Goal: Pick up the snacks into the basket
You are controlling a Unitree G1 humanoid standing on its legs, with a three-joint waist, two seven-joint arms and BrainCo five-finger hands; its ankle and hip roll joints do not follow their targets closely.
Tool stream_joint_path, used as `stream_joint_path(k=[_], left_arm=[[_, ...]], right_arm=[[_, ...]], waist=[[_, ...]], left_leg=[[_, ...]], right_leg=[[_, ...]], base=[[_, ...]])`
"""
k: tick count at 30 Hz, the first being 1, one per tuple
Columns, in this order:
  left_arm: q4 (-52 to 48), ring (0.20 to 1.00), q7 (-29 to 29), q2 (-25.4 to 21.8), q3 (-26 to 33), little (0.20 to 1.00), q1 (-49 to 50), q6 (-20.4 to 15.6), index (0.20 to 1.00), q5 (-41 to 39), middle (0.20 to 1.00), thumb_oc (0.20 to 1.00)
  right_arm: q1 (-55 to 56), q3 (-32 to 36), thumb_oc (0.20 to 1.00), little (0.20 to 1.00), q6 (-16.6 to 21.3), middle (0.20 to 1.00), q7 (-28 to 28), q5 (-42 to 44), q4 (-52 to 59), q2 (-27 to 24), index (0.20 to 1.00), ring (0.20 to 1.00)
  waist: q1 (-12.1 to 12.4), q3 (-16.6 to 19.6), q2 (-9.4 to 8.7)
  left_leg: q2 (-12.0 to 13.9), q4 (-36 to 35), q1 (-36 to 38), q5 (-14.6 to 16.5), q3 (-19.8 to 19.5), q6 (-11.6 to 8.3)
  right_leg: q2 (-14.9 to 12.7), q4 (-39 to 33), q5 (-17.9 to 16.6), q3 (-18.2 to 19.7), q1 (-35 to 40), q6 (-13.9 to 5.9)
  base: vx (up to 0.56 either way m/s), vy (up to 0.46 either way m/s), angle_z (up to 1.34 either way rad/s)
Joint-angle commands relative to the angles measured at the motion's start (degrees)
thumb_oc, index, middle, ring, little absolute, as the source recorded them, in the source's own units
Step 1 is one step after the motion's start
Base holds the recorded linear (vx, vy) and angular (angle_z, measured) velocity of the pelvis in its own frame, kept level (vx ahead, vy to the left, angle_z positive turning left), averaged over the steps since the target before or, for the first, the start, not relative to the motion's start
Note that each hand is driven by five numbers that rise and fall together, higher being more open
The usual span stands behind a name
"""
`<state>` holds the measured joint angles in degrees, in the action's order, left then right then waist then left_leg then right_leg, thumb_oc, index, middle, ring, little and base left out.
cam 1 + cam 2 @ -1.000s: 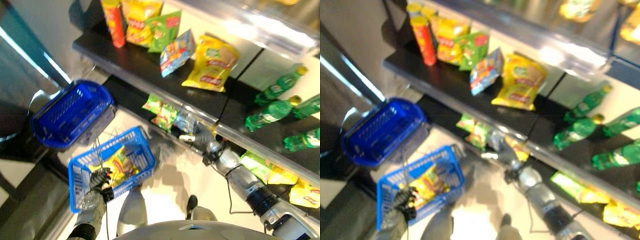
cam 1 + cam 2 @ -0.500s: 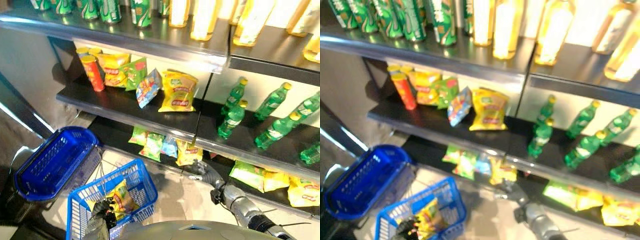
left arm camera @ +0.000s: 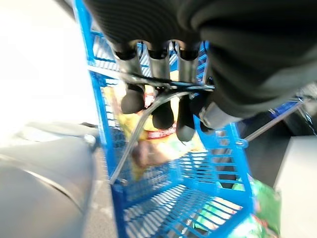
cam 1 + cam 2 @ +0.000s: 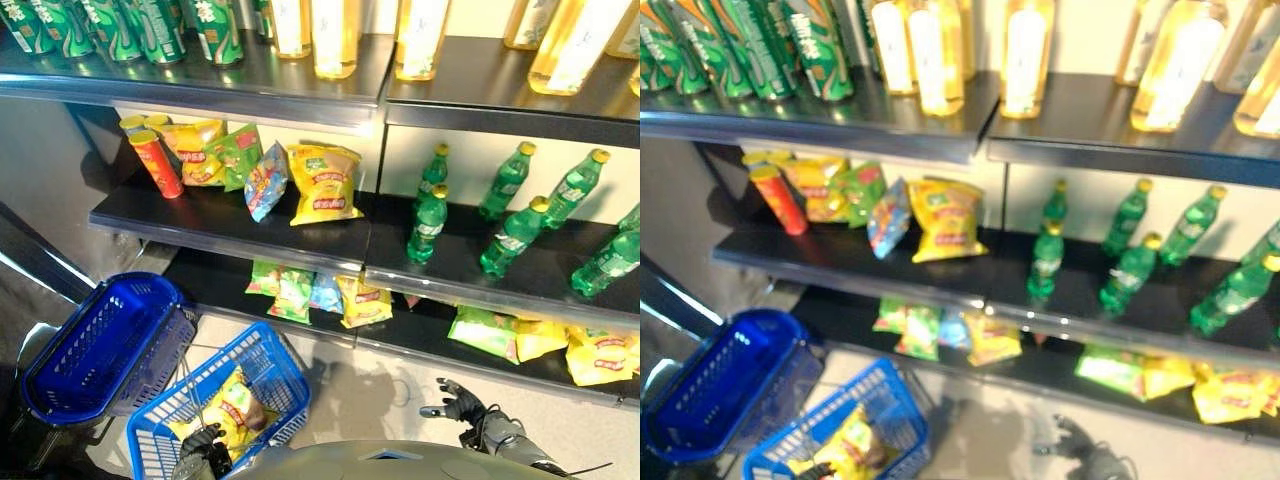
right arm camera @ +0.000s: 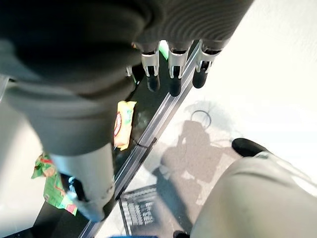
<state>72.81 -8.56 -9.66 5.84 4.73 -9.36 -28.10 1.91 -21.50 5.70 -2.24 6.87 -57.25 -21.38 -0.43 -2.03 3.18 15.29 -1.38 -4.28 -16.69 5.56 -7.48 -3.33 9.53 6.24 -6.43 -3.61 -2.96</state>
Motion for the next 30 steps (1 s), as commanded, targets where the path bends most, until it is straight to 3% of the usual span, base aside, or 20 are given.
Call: stream_joint_path(k=[1,2,3,6,7,9,14,19,20,23,24,25,26,28,30], left_arm=[[-0.4,0.200,1.0,0.6,1.7,0.200,-2.0,-1.0,0.200,-1.1,0.200,0.200],[-0.8,0.200,2.0,1.4,1.2,0.200,-1.1,-0.9,0.200,-0.9,0.200,0.200],[-0.8,0.200,2.0,1.4,1.2,0.200,-1.1,-0.9,0.200,-0.9,0.200,0.200],[-0.7,0.200,2.7,1.4,1.0,0.200,-1.1,-0.5,0.200,-0.2,0.200,0.200],[-1.2,0.200,2.9,1.1,0.6,0.200,-0.9,-0.6,0.200,0.4,0.200,0.200],[-0.8,0.200,2.7,0.9,0.4,0.200,-0.9,-0.5,0.200,1.4,0.200,0.200],[0.6,0.200,2.0,-1.5,0.4,0.200,-2.2,-0.3,0.200,4.5,0.200,0.200],[0.2,0.200,1.5,-1.9,-0.2,0.200,-3.1,-0.5,0.200,4.5,0.200,0.200],[0.9,0.200,1.4,-2.1,0.0,0.200,-3.8,-0.6,0.200,3.9,0.200,0.200],[1.5,0.200,1.4,-2.3,0.1,0.200,-4.2,-0.7,0.200,3.7,0.200,0.200],[2.3,0.200,1.5,-2.8,0.2,0.200,-4.3,-0.7,0.200,3.3,0.200,0.200],[2.3,0.200,1.5,-2.8,0.2,0.200,-4.3,-0.7,0.200,3.3,0.200,0.200],[2.7,0.200,1.3,-3.3,0.2,0.200,-4.4,-0.8,0.200,3.3,0.200,0.200],[3.4,0.200,0.7,-4.4,1.3,0.200,-4.4,-0.9,0.200,2.8,0.200,0.200],[3.5,0.200,0.3,-4.8,1.6,0.200,-4.5,-1.2,0.200,2.2,0.200,0.200]], right_arm=[[-4.9,1.4,1.000,1.000,1.4,1.000,0.1,-1.1,-3.2,0.8,1.000,1.000],[-4.5,2.6,1.000,1.000,1.0,1.000,0.1,-2.1,-5.9,1.0,1.000,1.000],[-4.5,2.6,1.000,1.000,1.0,1.000,0.1,-2.1,-5.9,1.0,1.000,1.000],[-3.9,5.7,1.000,1.000,0.9,1.000,1.0,-1.9,-9.0,1.6,1.000,1.000],[-3.5,6.9,1.000,1.000,0.9,1.000,1.4,-0.7,-9.4,2.1,1.000,1.000],[-3.4,7.4,1.000,1.000,0.9,1.000,1.5,0.0,-10.2,2.7,1.000,1.000],[-2.5,9.3,1.000,1.000,1.0,1.000,2.3,2.4,-10.8,4.9,1.000,1.000],[-3.9,7.2,1.000,1.000,0.5,1.000,3.3,-3.1,-11.7,4.6,1.000,1.000],[-4.1,8.4,1.000,1.000,0.5,1.000,3.3,-1.4,-11.7,4.7,1.000,1.000],[-4.1,9.9,1.000,1.000,0.6,1.000,3.4,0.1,-12.4,4.9,1.000,1.000],[-4.3,12.3,1.000,1.000,0.5,1.000,3.4,2.4,-14.4,5.8,1.000,1.000],[-4.3,12.3,1.000,1.000,0.5,1.000,3.4,2.4,-14.4,5.9,1.000,1.000],[-4.4,12.1,1.000,1.000,0.3,1.000,3.5,2.0,-14.6,6.2,1.000,1.000],[-4.8,10.6,1.000,1.000,0.1,1.000,3.6,-0.4,-14.0,6.7,1.000,1.000],[-5.0,10.0,1.000,1.000,0.2,1.000,3.8,-1.2,-13.9,6.8,1.000,1.000]], waist=[[0.5,-3.2,-4.33],[0.3,-2.5,-4.02],[0.3,-2.4,-4.07],[-0.7,-1.0,-3.17],[-1.8,-0.5,-2.76],[-2.1,-0.1,-2.91],[-3.0,0.5,-4.83],[-2.0,-0.7,-4.51],[-1.8,-1.1,-4.09],[-1.6,-1.4,-3.85],[-1.2,-1.5,-4.06],[-1.2,-1.6,-4.07],[-0.9,-1.7,-4.47],[0.0,-1.7,-6.00],[0.3,-1.7,-6.49]], left_leg=[[-10.7,7.8,1.3,13.3,-1.1,4.17],[-15.9,10.2,2.4,17.4,-0.3,5.52],[-15.9,10.2,2.3,17.3,-0.3,5.53],[-20.7,9.8,4.6,19.6,0.9,6.52],[-20.6,5.9,6.5,21.0,1.7,8.17],[-20.7,4.6,6.8,21.0,0.8,8.64],[-19.8,-0.9,7.8,18.4,-0.3,8.98],[-17.8,-0.1,5.7,17.3,-0.6,9.03],[-16.4,0.3,4.7,17.2,-1.3,8.99],[-15.7,0.6,4.5,17.5,-1.8,8.89],[-13.7,2.2,4.2,18.3,-3.0,8.34],[-13.7,2.3,4.3,18.4,-3.1,8.34],[-12.8,3.1,4.1,18.6,-3.5,7.90],[-9.4,4.3,3.5,18.5,-3.9,6.12],[-8.1,4.1,3.3,18.0,-3.8,5.32]], right_leg=[[0.0,-10.6,-8.9,-2.0,1.2,-1.60],[0.1,-11.3,-9.8,-2.2,1.1,-1.76],[0.1,-11.4,-9.9,-2.2,1.0,-1.76],[1.3,-11.7,-11.5,-2.6,-0.1,-2.20],[2.1,-11.8,-12.0,-3.1,-0.9,-2.48],[2.2,-11.9,-12.2,-3.1,-0.9,-2.38],[3.3,-11.4,-12.1,-2.2,-0.5,-2.08],[1.4,-7.2,-11.1,0.3,-2.0,-2.74],[-1.2,-5.9,-11.3,2.0,-2.3,-3.20],[-3.1,-5.3,-11.6,2.9,-2.2,-3.51],[-8.9,-4.4,-13.9,4.2,-1.2,-4.37],[-8.9,-4.4,-13.9,4.1,-1.0,-4.38],[-10.6,-4.1,-14.6,4.3,-0.9,-4.71],[-13.0,-3.5,-14.2,3.8,0.1,-5.81],[-12.5,-3.5,-12.6,3.5,0.7,-6.36]], base=[[-0.17,-0.124,-0.09],[-0.11,-0.061,-0.27],[-0.07,-0.022,-0.54],[-0.09,0.012,-0.14],[-0.12,0.018,0.69],[-0.06,0.009,0.80],[-0.07,-0.029,0.15],[-0.16,-0.153,-0.05],[-0.08,-0.139,-0.10],[-0.07,-0.245,-0.13],[-0.04,-0.311,-0.19],[-0.07,-0.454,0.03],[-0.06,-0.311,0.07],[-0.10,-0.543,-0.07],[-0.09,-0.414,-0.39]])
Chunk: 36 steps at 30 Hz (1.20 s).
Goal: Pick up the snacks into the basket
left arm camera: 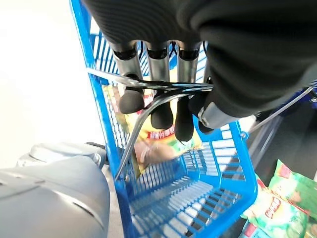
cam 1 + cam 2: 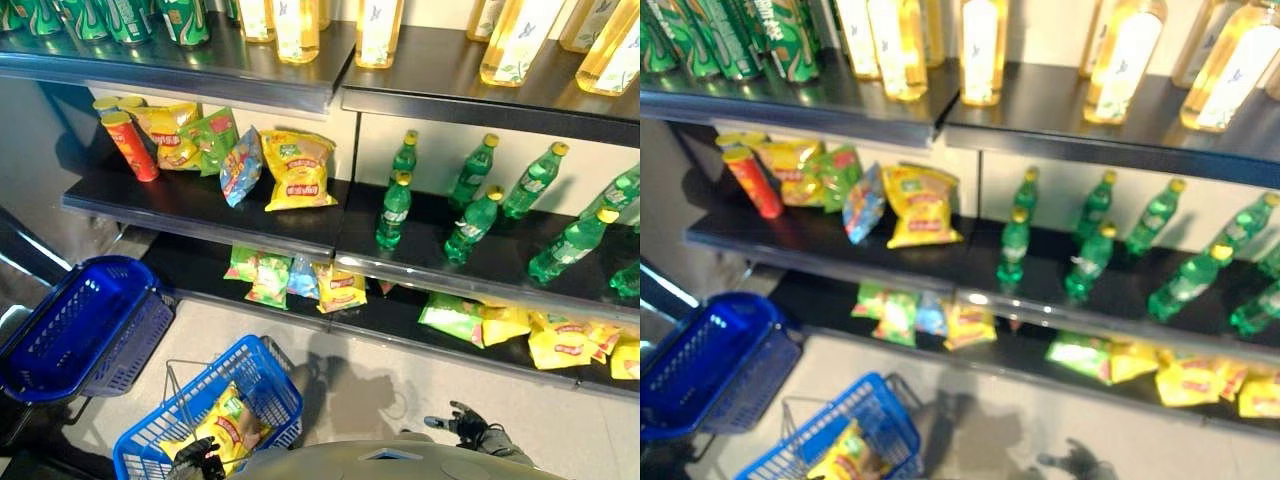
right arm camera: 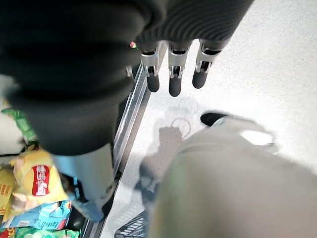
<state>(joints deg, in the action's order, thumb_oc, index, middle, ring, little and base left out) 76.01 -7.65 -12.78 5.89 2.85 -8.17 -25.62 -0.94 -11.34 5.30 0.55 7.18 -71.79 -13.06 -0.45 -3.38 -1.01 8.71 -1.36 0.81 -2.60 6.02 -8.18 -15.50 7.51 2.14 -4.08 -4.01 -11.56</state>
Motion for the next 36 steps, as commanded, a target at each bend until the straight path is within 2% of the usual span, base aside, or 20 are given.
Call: stream_joint_path(k=[1,2,3,5,7,8,9,10,11,12,13,14,15,16,20,26,29,31,34,36], left_arm=[[0.1,0.200,-0.9,-2.0,1.8,0.200,-2.8,-2.6,0.200,-1.0,0.200,0.200],[0.0,0.200,-1.1,-2.3,2.2,0.200,-2.6,-2.5,0.200,-1.3,0.200,0.200],[0.0,0.200,-1.1,-2.3,2.2,0.200,-2.6,-2.5,0.200,-1.3,0.200,0.200],[-1.0,0.200,-0.9,-1.9,2.8,0.200,-1.7,-3.1,0.200,-3.0,0.200,0.200],[-0.7,0.200,-1.1,-0.9,2.4,0.200,-1.3,-3.2,0.200,-2.9,0.200,0.200],[-0.5,0.200,-0.9,0.1,2.1,0.200,-1.3,-3.2,0.200,-3.0,0.200,0.200],[-0.4,0.200,-0.9,0.1,2.1,0.200,-1.3,-3.2,0.200,-3.0,0.200,0.200],[-0.1,0.200,-0.5,1.1,1.7,0.200,-1.7,-3.0,0.200,-3.4,0.200,0.200],[-0.1,0.200,-0.5,1.1,1.7,0.200,-1.6,-3.0,0.200,-3.4,0.200,0.200],[-1.0,0.200,0.6,2.1,0.4,0.200,-1.1,-2.5,0.200,-2.1,0.200,0.200],[-1.0,0.200,0.6,2.1,0.4,0.200,-1.0,-2.5,0.200,-2.1,0.200,0.200],[-0.7,0.200,1.2,2.7,0.1,0.200,-0.7,-2.5,0.200,-1.7,0.200,0.200],[-0.7,0.200,1.2,2.7,0.1,0.200,-0.8,-2.5,0.200,-1.7,0.200,0.200],[-0.8,0.200,1.6,2.6,0.2,0.200,-0.7,-2.2,0.200,-1.5,0.200,0.200],[-0.9,0.200,1.4,1.5,0.8,0.200,-0.8,-2.1,0.200,-1.0,0.200,0.200],[-0.9,0.200,1.7,0.4,-0.2,0.200,-1.1,-1.7,0.200,1.4,0.200,0.200],[-1.3,0.200,1.6,0.1,-1.1,0.200,-1.7,-1.5,0.200,1.5,0.200,0.200],[-0.7,0.200,1.6,-0.2,-1.3,0.200,-2.2,-1.5,0.200,1.7,0.200,0.200],[0.4,0.200,1.3,-0.3,-0.8,0.200,-3.4,-1.6,0.200,0.6,0.200,0.200],[0.9,0.200,1.3,-0.5,-0.7,0.200,-3.8,-1.5,0.200,0.4,0.200,0.200]], right_arm=[[-2.9,-1.4,1.000,1.000,0.5,1.000,1.3,-3.2,0.6,-1.7,1.000,1.000],[-3.9,-4.8,1.000,1.000,0.5,1.000,1.4,-6.9,1.1,-2.1,1.000,1.000],[-3.9,-4.8,1.000,1.000,0.5,1.000,1.4,-6.9,1.1,-2.1,1.000,1.000],[-4.4,-8.1,1.000,1.000,0.8,1.000,1.2,-8.8,3.2,-3.1,1.000,1.000],[-4.5,-8.4,1.000,1.000,1.0,1.000,1.6,-8.8,3.8,-3.8,1.000,1.000],[-5.3,-8.7,1.000,1.000,1.1,1.000,1.2,-8.3,3.3,-4.3,1.000,1.000],[-5.3,-8.7,1.000,1.000,1.1,1.000,1.2,-8.3,3.3,-4.3,1.000,1.000],[-5.0,-8.5,1.000,1.000,1.1,1.000,0.7,-8.3,3.0,-4.3,1.000,1.000],[-5.0,-8.5,1.000,1.000,1.1,1.000,0.7,-8.3,3.0,-4.3,1.000,1.000],[-4.6,-7.9,1.000,1.000,0.8,1.000,0.6,-8.3,2.3,-4.5,1.000,1.000],[-4.5,-7.9,1.000,1.000,0.8,1.000,0.6,-8.3,2.3,-4.5,1.000,1.000],[-4.6,-7.0,1.000,1.000,0.9,1.000,0.7,-7.9,1.4,-4.6,1.000,1.000],[-4.6,-7.0,1.000,1.000,0.9,1.000,0.7,-7.9,1.4,-4.6,1.000,1.000],[-4.8,-6.0,1.000,1.000,1.0,1.000,1.1,-7.4,0.8,-4.4,1.000,1.000],[-4.7,-5.0,1.000,1.000,1.2,1.000,1.5,-6.4,-0.3,-3.4,1.000,1.000],[-3.9,-3.7,1.000,1.000,1.0,1.000,1.0,-4.8,-1.7,-1.9,1.000,1.000],[-4.3,-4.0,1.000,1.000,1.0,1.000,0.9,-3.9,-0.2,-1.6,1.000,1.000],[-4.7,-3.7,1.000,1.000,0.7,1.000,1.0,-3.6,-0.6,-1.3,1.000,1.000],[-4.8,-2.3,1.000,1.000,0.5,1.000,1.0,-2.3,-1.8,-1.1,1.000,1.000],[-5.1,-2.4,1.000,1.000,0.2,1.000,1.3,-4.2,-2.4,-1.1,1.000,1.000]], waist=[[0.7,-0.3,-2.51],[1.0,-0.3,-2.44],[1.0,-0.3,-2.44],[1.0,-0.8,-2.19],[1.2,-1.4,-2.27],[1.7,-2.7,-2.85],[1.6,-2.6,-2.86],[1.2,-2.9,-3.38],[1.3,-2.9,-3.35],[1.2,-2.6,-3.01],[1.2,-2.7,-2.96],[1.6,-2.4,-2.23],[1.6,-2.3,-2.28],[1.4,-1.8,-2.03],[0.9,-0.9,-2.08],[0.0,0.2,-2.87],[-0.3,-0.1,-2.61],[-0.1,0.0,-1.59],[0.1,0.5,-0.47],[0.6,0.8,-0.07]], left_leg=[[0.0,3.7,-2.2,3.0,-4.4,5.16],[3.9,2.1,-2.7,-0.2,-4.9,3.40],[3.9,2.1,-2.6,-0.2,-4.9,3.39],[8.9,0.7,-3.7,-4.9,-6.1,3.03],[8.3,2.0,-4.3,-6.2,-8.1,4.00],[3.6,7.3,-6.0,-3.9,-10.8,5.63],[3.6,7.4,-6.2,-3.9,-10.9,5.64],[-1.7,11.4,-6.9,1.4,-4.6,7.30],[-1.7,11.8,-6.9,1.7,-4.5,7.37],[-6.4,13.5,-7.7,5.4,-0.3,8.48],[-6.4,13.7,-7.7,5.6,-0.3,8.53],[-11.7,15.1,-7.4,7.9,-1.4,9.08],[-11.8,15.1,-7.5,7.7,-1.4,9.08],[-14.2,15.2,-6.5,8.8,-1.8,9.90],[-15.1,13.5,-2.5,10.4,-2.2,11.57],[-14.0,6.8,0.6,8.7,-3.0,11.73],[-13.0,3.7,0.8,6.3,-3.9,11.67],[-11.5,3.2,0.2,5.2,-3.8,11.21],[-9.7,3.6,-0.8,4.9,-5.3,10.35],[-8.3,4.3,-1.0,5.6,-6.2,9.62]], right_leg=[[0.8,-1.9,-5.6,0.8,1.3,1.83],[3.8,-1.7,-1.9,0.8,0.9,2.54],[3.8,-1.7,-1.9,0.8,0.9,2.54],[9.3,-0.8,0.2,0.9,-0.2,4.45],[10.5,-1.1,-0.4,1.6,-0.3,5.21],[11.4,-1.8,-1.0,2.2,-0.3,6.11],[11.4,-1.8,-1.1,2.2,-0.4,6.10],[11.3,-3.0,-2.0,0.7,0.0,6.45],[11.3,-3.0,-1.9,0.7,0.1,6.39],[11.7,-4.1,-2.4,-0.4,0.4,6.48],[11.7,-4.1,-2.4,-0.5,0.5,6.44],[13.0,-4.6,-2.8,-0.6,0.9,6.66],[13.0,-4.6,-2.9,-0.6,0.8,6.66],[14.1,-4.4,-3.3,-0.2,0.6,6.67],[16.1,-4.1,-3.6,0.0,0.9,6.67],[17.0,-1.7,-3.9,-1.5,0.9,5.61],[17.1,2.6,-5.7,-1.2,-1.7,3.90],[15.1,2.7,-3.9,-2.2,-1.5,4.30],[10.4,1.6,-3.8,0.2,-0.7,4.81],[5.2,0.2,-7.0,0.7,-0.3,4.36]], base=[[-0.17,-0.754,-0.36],[-0.13,-0.584,-0.16],[-0.13,-0.665,-0.26],[-0.12,-0.730,-0.43],[-0.09,-0.502,-0.32],[-0.08,-0.270,-0.45],[-0.14,-0.531,-0.59],[-0.06,-0.255,-0.53],[-0.08,-0.419,-0.33],[-0.01,-0.154,0.00],[0.01,-0.276,0.15],[0.02,-0.114,-0.03],[0.03,-0.187,-0.09],[0.01,-0.097,0.04],[0.01,-0.063,0.37],[-0.02,-0.006,0.03],[-0.17,-0.037,-0.02],[-0.17,-0.111,-0.07],[-0.14,-0.187,-0.11],[-0.07,-0.210,0.09]])
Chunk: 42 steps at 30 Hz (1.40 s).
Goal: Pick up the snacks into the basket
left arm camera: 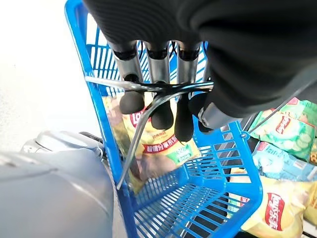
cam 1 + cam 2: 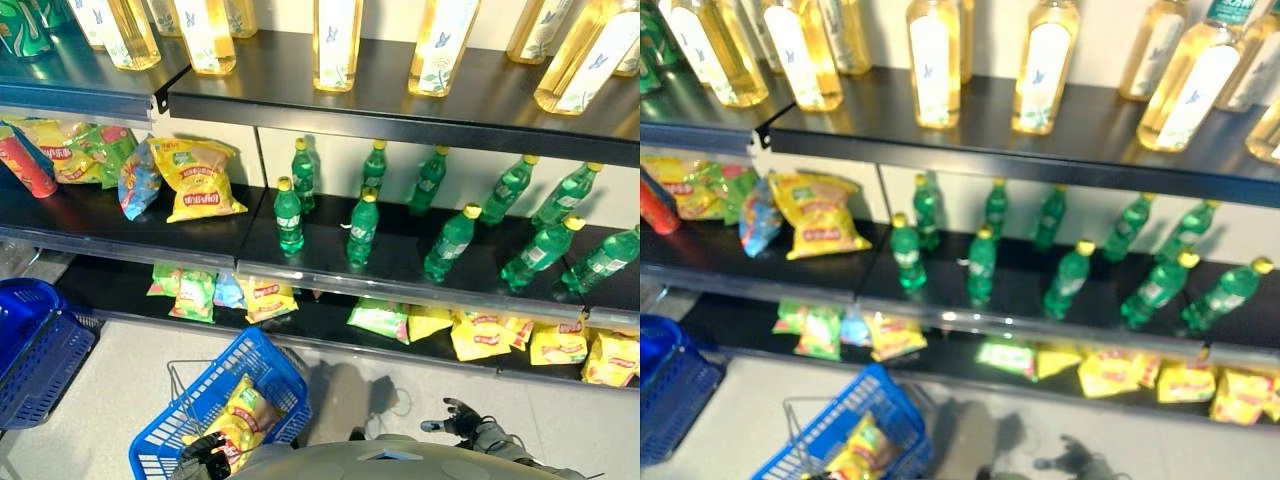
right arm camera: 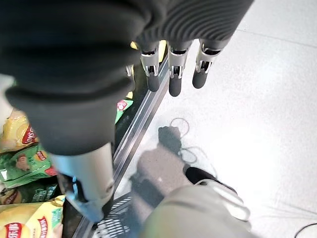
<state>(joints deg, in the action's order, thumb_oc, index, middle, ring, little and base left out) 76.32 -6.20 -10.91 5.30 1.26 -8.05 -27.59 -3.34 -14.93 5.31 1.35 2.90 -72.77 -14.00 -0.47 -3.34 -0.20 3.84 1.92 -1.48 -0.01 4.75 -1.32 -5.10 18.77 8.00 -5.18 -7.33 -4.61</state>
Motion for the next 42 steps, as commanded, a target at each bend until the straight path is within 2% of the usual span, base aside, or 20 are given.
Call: stream_joint_path(k=[1,4,6,7,9,11,12,14,15,16,17,19,20,23,26,32,33,37,39,42], left_arm=[[0.6,0.200,-0.2,-2.3,-0.2,0.200,-2.3,-1.7,0.200,2.4,0.200,0.200],[1.7,0.200,-1.0,-3.2,0.7,0.200,-2.7,-1.6,0.200,1.5,0.200,0.200],[1.5,0.200,-1.3,-3.4,0.8,0.200,-2.7,-1.7,0.200,1.2,0.200,0.200],[1.7,0.200,-1.4,-3.6,1.1,0.200,-2.7,-1.9,0.200,0.9,0.200,0.200],[2.2,0.200,-1.8,-4.3,2.0,0.200,-2.6,-2.0,0.200,-0.1,0.200,0.200],[2.8,0.200,-2.0,-4.3,2.8,0.200,-1.9,-2.0,0.200,-2.0,0.200,0.200],[2.7,0.200,-1.9,-4.0,3.2,0.200,-1.8,-2.0,0.200,-2.3,0.200,0.200],[2.7,0.200,-1.9,-4.0,3.2,0.200,-1.8,-2.0,0.200,-2.3,0.200,0.200],[2.9,0.200,-1.5,-2.1,3.2,0.200,-1.0,-2.2,0.200,-3.3,0.200,0.200],[2.9,0.200,-1.5,-2.1,3.2,0.200,-1.0,-2.2,0.200,-3.3,0.200,0.200],[2.5,0.200,-1.3,-1.3,2.9,0.200,-1.3,-1.9,0.200,-3.7,0.200,0.200],[1.6,0.200,-0.1,-0.7,1.5,0.200,-1.0,-1.3,0.200,-1.8,0.200,0.200],[1.6,0.200,-0.1,-0.7,1.5,0.200,-1.0,-1.2,0.200,-1.7,0.200,0.200],[2.1,0.200,0.8,-0.3,-0.2,0.200,-0.8,-0.7,0.200,1.8,0.200,0.200],[2.0,0.200,0.2,-1.7,0.2,0.200,-1.5,-0.8,0.200,2.4,0.200,0.200],[0.6,0.200,0.0,-3.4,-0.3,0.200,-2.0,-0.8,0.200,4.5,0.200,0.200],[0.8,0.200,-0.2,-3.6,-0.2,0.200,-2.2,-0.9,0.200,4.9,0.200,0.200],[1.2,0.200,0.0,-3.6,-1.1,0.200,-2.6,-0.9,0.200,5.9,0.200,0.200],[1.6,0.200,-0.3,-3.4,-0.7,0.200,-3.4,-1.3,0.200,4.9,0.200,0.200],[1.9,0.200,-0.4,-3.4,-0.3,0.200,-3.8,-1.6,0.200,4.0,0.200,0.200]], right_arm=[[-2.6,1.2,1.000,1.000,0.1,1.000,0.5,0.1,-1.4,-0.2,1.000,1.000],[-3.0,0.8,1.000,1.000,-0.6,1.000,0.5,-2.2,-1.8,0.2,1.000,1.000],[-2.9,0.8,1.000,1.000,-0.6,1.000,0.4,-2.2,-1.7,0.2,1.000,1.000],[-3.0,0.6,1.000,1.000,-0.6,1.000,0.5,-2.6,-1.9,0.4,1.000,1.000],[-3.5,-1.2,1.000,1.000,-0.5,1.000,1.1,-4.1,-2.7,0.8,1.000,1.000],[-4.2,-2.5,1.000,1.000,-0.4,1.000,0.4,-2.1,-2.2,0.6,1.000,1.000],[-4.3,-2.5,1.000,1.000,-0.1,1.000,0.5,-1.5,-1.8,0.4,1.000,1.000],[-4.3,-2.5,1.000,1.000,-0.1,1.000,0.5,-1.5,-1.8,0.4,1.000,1.000],[-5.2,-3.1,1.000,1.000,0.3,1.000,0.4,-0.9,-1.7,-0.9,1.000,1.000],[-5.2,-3.1,1.000,1.000,0.3,1.000,0.4,-0.9,-1.7,-0.9,1.000,1.000],[-5.0,-3.1,1.000,1.000,0.0,1.000,-0.2,-0.8,-1.9,-0.9,1.000,1.000],[-4.7,-2.4,1.000,1.000,-0.4,1.000,-0.4,-0.9,-2.6,-1.2,1.000,1.000],[-4.7,-2.4,1.000,1.000,-0.4,1.000,-0.4,-0.9,-2.6,-1.2,1.000,1.000],[-4.8,-1.6,1.000,1.000,-0.2,1.000,0.5,-1.7,-2.7,-1.7,1.000,1.000],[-4.3,-2.0,1.000,1.000,0.0,1.000,0.9,-2.1,-1.9,-1.3,1.000,1.000],[-3.2,-1.9,1.000,1.000,0.1,1.000,0.9,-2.7,-1.9,-0.2,1.000,1.000],[-3.1,-2.5,1.000,1.000,0.2,1.000,0.7,-3.2,-1.0,0.0,1.000,1.000],[-3.3,-2.9,1.000,1.000,0.2,1.000,0.6,-3.6,0.9,-0.1,1.000,1.000],[-3.5,-2.4,1.000,1.000,0.2,1.000,1.0,-3.7,1.1,-0.3,1.000,1.000],[-3.5,-1.7,1.000,1.000,-0.5,1.000,1.2,-4.5,0.3,0.0,1.000,1.000]], waist=[[0.5,0.6,-0.86],[0.8,0.3,-2.01],[0.9,0.3,-2.40],[1.2,0.7,-2.87],[2.0,1.0,-3.17],[1.9,1.0,-2.87],[1.9,0.9,-2.98],[1.9,0.9,-2.97],[2.5,-0.3,-3.33],[2.4,-0.3,-3.34],[2.1,-1.1,-3.93],[2.2,-1.9,-4.12],[2.1,-2.0,-4.01],[1.2,-0.7,-2.98],[-0.2,0.6,-2.81],[-0.9,1.3,-3.61],[-0.8,1.1,-3.65],[-1.4,0.2,-3.05],[-0.9,-0.7,-1.24],[-0.4,-0.9,-0.86]], left_leg=[[-3.4,1.1,1.4,3.1,-5.0,2.76],[0.1,3.4,1.2,3.8,-6.2,0.43],[0.9,3.5,1.0,3.6,-6.1,-0.06],[2.5,3.1,0.9,2.8,-6.3,-0.95],[8.1,0.7,0.6,-0.7,-7.3,-3.59],[13.0,-1.5,0.4,-5.6,-8.3,-4.66],[13.5,-1.5,0.0,-5.9,-8.6,-4.26],[13.5,-1.5,0.0,-5.9,-8.7,-4.26],[10.6,2.4,-2.2,-7.9,-13.4,-2.20],[10.5,2.7,-2.4,-7.8,-13.5,-2.17],[5.8,7.3,-3.8,-3.7,-7.9,-0.62],[0.5,13.2,-5.5,0.9,-2.0,0.50],[0.6,13.7,-5.6,1.3,-2.0,0.55],[-6.6,14.9,-2.1,6.3,1.3,2.06],[-7.0,9.3,2.2,8.6,2.7,3.62],[-6.2,1.2,5.0,6.0,1.9,3.18],[-6.0,-1.0,5.3,4.8,1.8,3.03],[-5.4,-1.0,4.4,3.7,1.1,3.04],[-3.5,0.1,2.4,3.8,0.2,2.33],[-1.7,1.4,2.4,5.5,-1.6,1.33]], right_leg=[[-5.2,-11.1,-12.8,1.7,3.2,-2.60],[-11.3,-11.0,-16.2,2.9,4.8,-3.97],[-11.2,-10.8,-15.7,3.2,5.3,-4.45],[-10.5,-10.7,-14.1,3.6,5.9,-4.93],[-7.0,-12.3,-7.5,2.0,6.8,-4.98],[-2.7,-11.6,-5.3,2.8,5.5,-3.64],[-1.6,-11.6,-5.0,3.2,5.2,-2.99],[-1.5,-11.6,-5.0,3.2,5.2,-2.98],[1.1,-12.3,-5.9,4.7,4.4,-1.16],[1.1,-12.2,-5.9,4.7,4.4,-1.19],[1.5,-12.9,-6.3,3.1,4.6,-0.40],[1.4,-13.3,-6.9,1.4,4.9,-0.04],[1.5,-13.2,-6.8,1.4,5.0,-0.09],[3.0,-14.6,-8.1,0.2,4.4,-0.15],[4.0,-15.6,-8.6,-1.0,4.8,-0.68],[4.4,-14.9,-9.2,-3.0,5.5,-1.11],[4.5,-13.3,-10.1,-3.2,4.3,-1.99],[4.1,-10.3,-10.1,-1.3,2.0,-2.69],[-1.8,-12.6,-10.7,-0.2,1.6,-2.84],[-9.9,-16.9,-16.0,2.0,0.9,-3.94]], base=[[-0.04,-0.195,0.02],[-0.08,-0.440,-0.08],[-0.07,-0.360,-0.06],[-0.11,-0.504,-0.06],[-0.16,-0.749,-0.15],[-0.12,-0.628,-0.36],[-0.06,-0.384,-0.42],[-0.04,-0.298,-0.27],[-0.05,-0.438,-0.21],[-0.12,-0.729,-0.17],[-0.10,-0.370,-0.33],[-0.10,-0.315,-0.21],[-0.05,-0.140,0.05],[-0.05,-0.119,0.02],[-0.01,-0.044,0.66],[0.00,0.009,0.27],[-0.07,0.010,0.00],[-0.09,-0.037,-0.05],[-0.12,-0.167,-0.02],[0.03,-0.257,-0.12]])
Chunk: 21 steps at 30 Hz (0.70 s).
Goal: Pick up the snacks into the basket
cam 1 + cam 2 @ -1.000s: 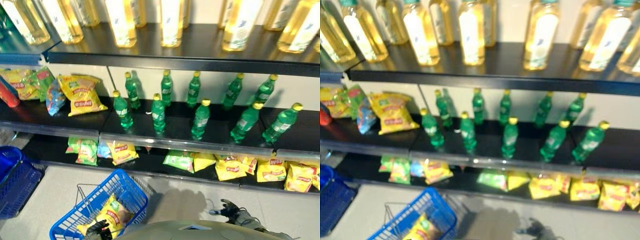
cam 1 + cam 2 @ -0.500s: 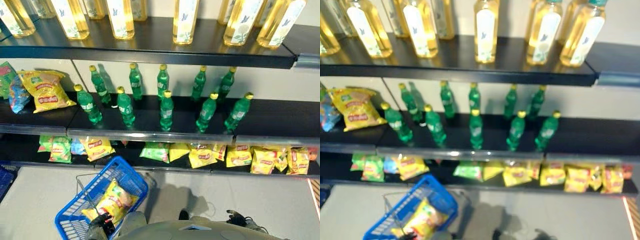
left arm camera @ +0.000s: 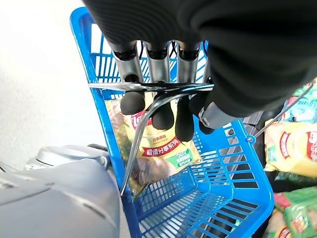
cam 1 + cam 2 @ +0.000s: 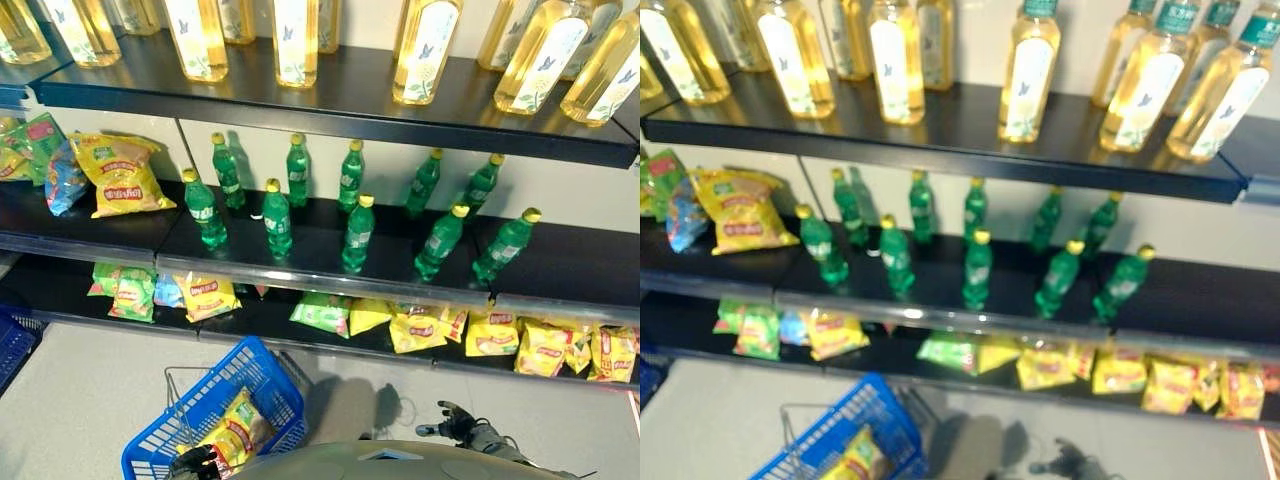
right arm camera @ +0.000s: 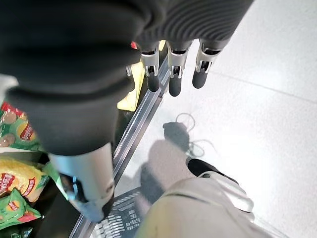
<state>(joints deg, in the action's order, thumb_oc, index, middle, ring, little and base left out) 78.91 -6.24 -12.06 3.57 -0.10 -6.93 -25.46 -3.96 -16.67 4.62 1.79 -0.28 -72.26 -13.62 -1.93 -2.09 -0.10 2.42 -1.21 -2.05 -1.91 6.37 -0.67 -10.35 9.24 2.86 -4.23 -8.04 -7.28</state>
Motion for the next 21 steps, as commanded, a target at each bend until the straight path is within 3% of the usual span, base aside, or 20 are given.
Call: stream_joint_path(k=[1,4,7,9,12,13,14,15,21], left_arm=[[-0.6,0.200,-0.7,-2.3,1.5,0.200,-2.4,-2.9,0.200,1.8,0.200,0.200],[-0.2,0.200,-1.1,-3.0,1.9,0.200,-2.2,-2.8,0.200,2.3,0.200,0.200],[0.5,0.200,-2.0,-3.3,2.6,0.200,-1.6,-2.8,0.200,2.5,0.200,0.200],[-1.0,0.200,-1.8,-2.1,2.4,0.200,-1.9,-3.3,0.200,0.0,0.200,0.200],[-1.9,0.200,-1.8,-0.5,0.7,0.200,-1.9,-3.5,0.200,0.3,0.200,0.200],[-2.0,0.200,-2.0,0.2,-0.7,0.200,-2.9,-3.6,0.200,0.2,0.200,0.200],[-2.0,0.200,-2.0,0.2,-0.8,0.200,-2.9,-3.6,0.200,0.2,0.200,0.200],[-2.7,0.200,-2.0,1.2,-2.5,0.200,-3.4,-3.6,0.200,1.3,0.200,0.200],[-1.6,0.200,-1.8,1.4,-3.1,0.200,-2.6,-3.5,0.200,2.6,0.200,0.200]], right_arm=[[-3.0,0.1,1.000,1.000,0.0,1.000,0.7,-1.8,-0.4,-0.3,1.000,1.000],[-3.4,-0.7,1.000,1.000,-0.3,1.000,1.0,-4.0,-0.8,-0.1,1.000,1.000],[-4.1,-5.2,1.000,1.000,-0.3,1.000,1.1,-11.3,-0.3,-0.6,1.000,1.000],[-4.4,-7.6,1.000,1.000,-0.2,1.000,1.5,-12.6,1.5,-1.8,1.000,1.000],[-4.4,-7.2,1.000,1.000,0.0,1.000,1.6,-11.3,2.2,-2.7,1.000,1.000],[-4.7,-7.0,1.000,1.000,0.2,1.000,2.0,-10.3,2.6,-3.0,1.000,1.000],[-4.7,-7.0,1.000,1.000,0.2,1.000,2.0,-10.3,2.6,-3.0,1.000,1.000],[-4.9,-7.0,1.000,1.000,0.2,1.000,2.6,-9.8,2.6,-3.5,1.000,1.000],[-5.1,-7.9,1.000,1.000,0.9,1.000,2.9,-10.4,3.5,-3.1,1.000,1.000]], waist=[[1.1,-2.4,-1.16],[1.3,-2.6,-1.85],[2.0,-2.1,-3.18],[1.5,-2.7,-2.14],[0.8,-2.9,-1.24],[0.0,-3.6,-0.62],[0.0,-3.6,-0.61],[-0.7,-4.3,0.06],[-0.6,-3.2,1.49]], left_leg=[[0.4,5.0,3.4,8.0,-3.4,0.30],[1.7,5.2,4.2,8.4,-3.4,-0.67],[4.0,5.1,4.8,8.1,-2.9,-2.74],[7.5,4.9,3.2,4.7,-4.4,-4.69],[8.5,4.5,2.4,2.3,-4.0,-5.28],[9.7,3.6,1.2,-1.1,-1.8,-5.73],[9.7,3.6,1.2,-1.2,-1.8,-5.75],[10.4,1.6,0.3,-3.6,2.1,-6.08],[11.3,-2.3,1.8,-4.2,2.3,-6.83]], right_leg=[[-6.1,-8.2,-11.9,0.7,1.8,-1.74],[-7.5,-8.3,-13.3,-0.3,1.6,-2.84],[-5.8,-8.7,-10.7,-3.0,2.6,-3.78],[-2.5,-6.9,-8.0,-3.9,1.9,-2.18],[-1.4,-7.1,-7.4,-5.2,1.8,-1.84],[-0.9,-7.1,-7.0,-6.3,1.6,-1.48],[-0.9,-7.1,-7.0,-6.4,1.6,-1.47],[-1.1,-7.5,-6.8,-7.8,1.6,-1.34],[0.1,-7.7,-6.5,-7.9,0.7,-1.33]], base=[[0.07,-0.322,-0.03],[0.06,-0.265,-0.07],[0.07,-0.337,0.18],[-0.02,-0.383,-0.07],[-0.05,-0.197,0.27],[-0.06,-0.082,0.09],[-0.10,-0.108,0.35],[-0.04,-0.028,0.36],[0.01,-0.019,0.17]])
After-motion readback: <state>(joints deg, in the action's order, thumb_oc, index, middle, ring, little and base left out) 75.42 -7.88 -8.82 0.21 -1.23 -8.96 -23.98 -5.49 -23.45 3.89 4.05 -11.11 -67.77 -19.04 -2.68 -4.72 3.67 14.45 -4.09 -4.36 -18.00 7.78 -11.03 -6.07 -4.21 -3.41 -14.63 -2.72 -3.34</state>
